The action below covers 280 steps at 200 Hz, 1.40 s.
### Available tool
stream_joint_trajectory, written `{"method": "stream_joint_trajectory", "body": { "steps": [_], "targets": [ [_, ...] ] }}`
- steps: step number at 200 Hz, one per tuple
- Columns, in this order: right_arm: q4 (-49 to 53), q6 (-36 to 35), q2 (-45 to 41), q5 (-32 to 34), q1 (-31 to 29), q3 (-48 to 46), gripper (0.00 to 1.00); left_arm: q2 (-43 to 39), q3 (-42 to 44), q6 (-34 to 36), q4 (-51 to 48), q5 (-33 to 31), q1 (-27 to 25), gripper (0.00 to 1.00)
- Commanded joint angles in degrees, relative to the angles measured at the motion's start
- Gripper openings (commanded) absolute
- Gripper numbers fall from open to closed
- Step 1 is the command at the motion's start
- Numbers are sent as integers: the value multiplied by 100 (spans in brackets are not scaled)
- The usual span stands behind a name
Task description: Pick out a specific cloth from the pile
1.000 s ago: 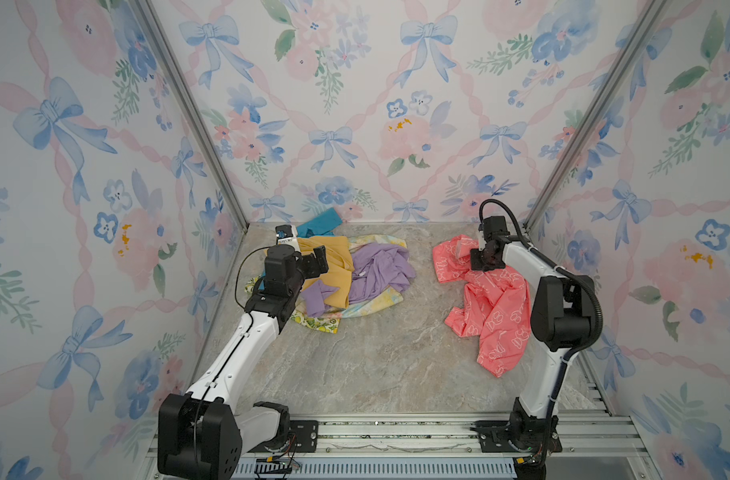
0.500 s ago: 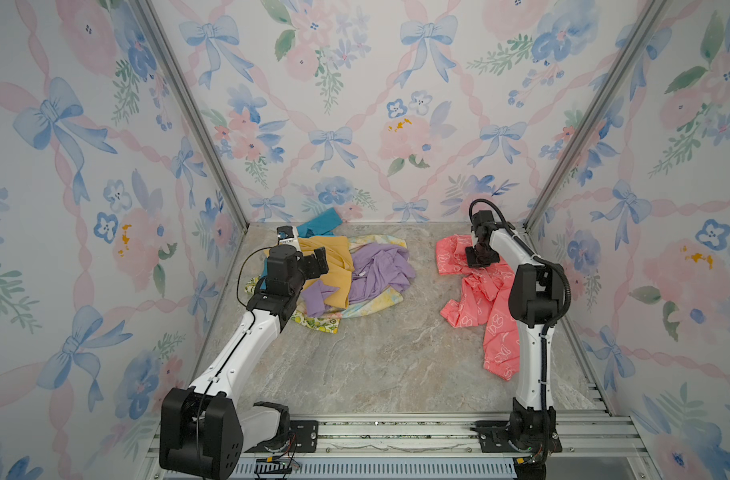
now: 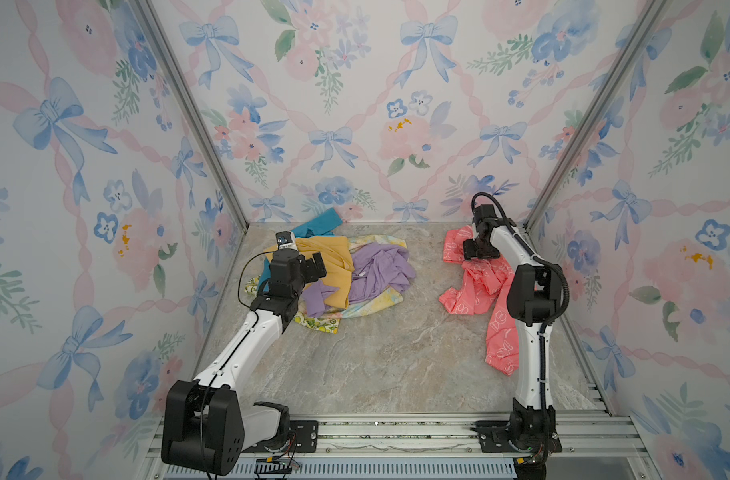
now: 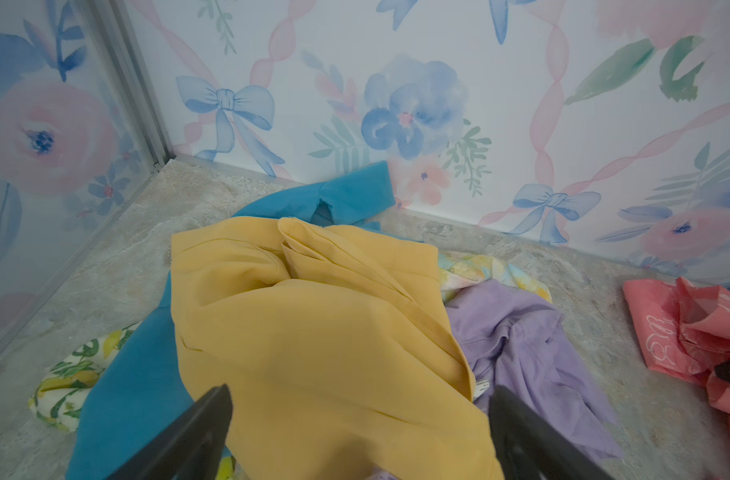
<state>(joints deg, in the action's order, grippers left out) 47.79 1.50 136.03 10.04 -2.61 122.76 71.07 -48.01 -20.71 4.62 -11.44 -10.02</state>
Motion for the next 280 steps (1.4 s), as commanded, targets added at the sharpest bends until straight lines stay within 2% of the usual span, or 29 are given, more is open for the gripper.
{"method": "stream_joint_trajectory", "body": {
  "steps": [1, 16, 22, 76, 130, 173, 228, 257, 280],
  "targets": [
    [-364, 301, -924, -389, 6, -261, 91, -194, 257, 113, 351, -446, -16, 98],
    [-374, 391, -1297, -459, -9, -423, 100, -330, 444, 155, 594, -595, -38, 98],
    [-380, 408, -1452, -459, -10, -504, 97, -388, 517, 170, 686, -664, -64, 98],
    [-1233, 668, -3361, -553, -27, -1885, 97, -1053, 1432, 443, 1814, -1081, -326, 98],
    [-3208, 560, -5901, -488, -217, -4723, 97, -1125, 2337, 1145, 3012, -1758, -701, 98],
    [-4160, -21, -7515, 208, -905, -6353, 97, -1162, 2620, 1231, 3398, -2090, -896, 98],
    [-5663, -66, -8863, 859, -1153, -8655, 97, -1306, 3093, 1344, 4071, -2296, -1213, 98],
    [-6110, -93, -9115, 1109, -1193, -9496, 97, -966, 3271, 1291, 4360, -2534, -1152, 98],
    [-6754, -36, -9006, 1369, -1191, -10034, 97, -658, 3406, 1084, 4596, -2621, -971, 98]
  ]
}}
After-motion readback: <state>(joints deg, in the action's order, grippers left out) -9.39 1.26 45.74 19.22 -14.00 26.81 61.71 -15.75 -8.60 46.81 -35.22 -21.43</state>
